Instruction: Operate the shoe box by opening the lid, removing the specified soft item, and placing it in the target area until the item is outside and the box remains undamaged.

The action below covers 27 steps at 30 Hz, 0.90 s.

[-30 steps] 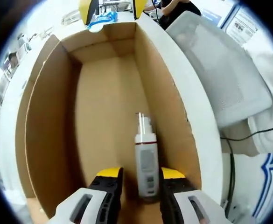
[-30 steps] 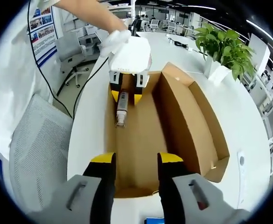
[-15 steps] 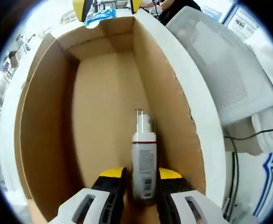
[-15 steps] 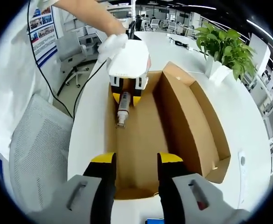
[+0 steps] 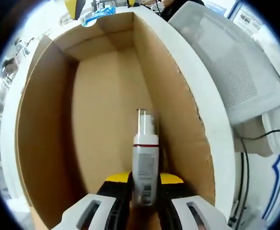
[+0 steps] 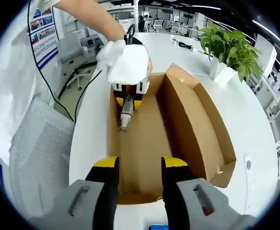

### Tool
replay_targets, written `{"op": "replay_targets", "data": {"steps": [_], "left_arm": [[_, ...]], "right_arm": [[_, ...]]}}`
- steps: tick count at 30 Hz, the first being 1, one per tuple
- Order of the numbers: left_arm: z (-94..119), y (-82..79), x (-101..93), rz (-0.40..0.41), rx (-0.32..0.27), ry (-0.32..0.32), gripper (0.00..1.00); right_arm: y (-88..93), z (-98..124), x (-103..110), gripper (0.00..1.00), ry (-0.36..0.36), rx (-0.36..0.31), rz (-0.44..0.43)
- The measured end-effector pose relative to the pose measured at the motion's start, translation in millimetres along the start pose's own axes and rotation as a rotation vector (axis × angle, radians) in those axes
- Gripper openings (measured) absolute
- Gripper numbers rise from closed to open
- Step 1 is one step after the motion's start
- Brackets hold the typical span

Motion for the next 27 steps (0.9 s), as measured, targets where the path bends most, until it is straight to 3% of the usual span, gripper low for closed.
{"op": "replay_targets", "data": {"steps": [11, 27], "left_arm": [[3.0, -0.5, 0.2, 0.026, -0.018, -0.030, 0.18], [21.6, -4.0, -2.8, 0.129, -0.113, -0.048, 0.18]], "right_arm": [[-0.6, 3.0, 0.7, 0.32, 0.005, 0.001, 0.001], [-6.4, 10.1, 3.7, 0.32, 0.014, 0.000, 0.015]]}}
Point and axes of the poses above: the point that each gripper's makers call its tool centre point, and the gripper's own axes: z roughly backward along the fingers, x roughly to its left, y roughly out of its underside, the point moved 8 cm from there along z, roughly backward along the fingers, and after that the axes turned 4 degrees about z, right-handed, at the moved point
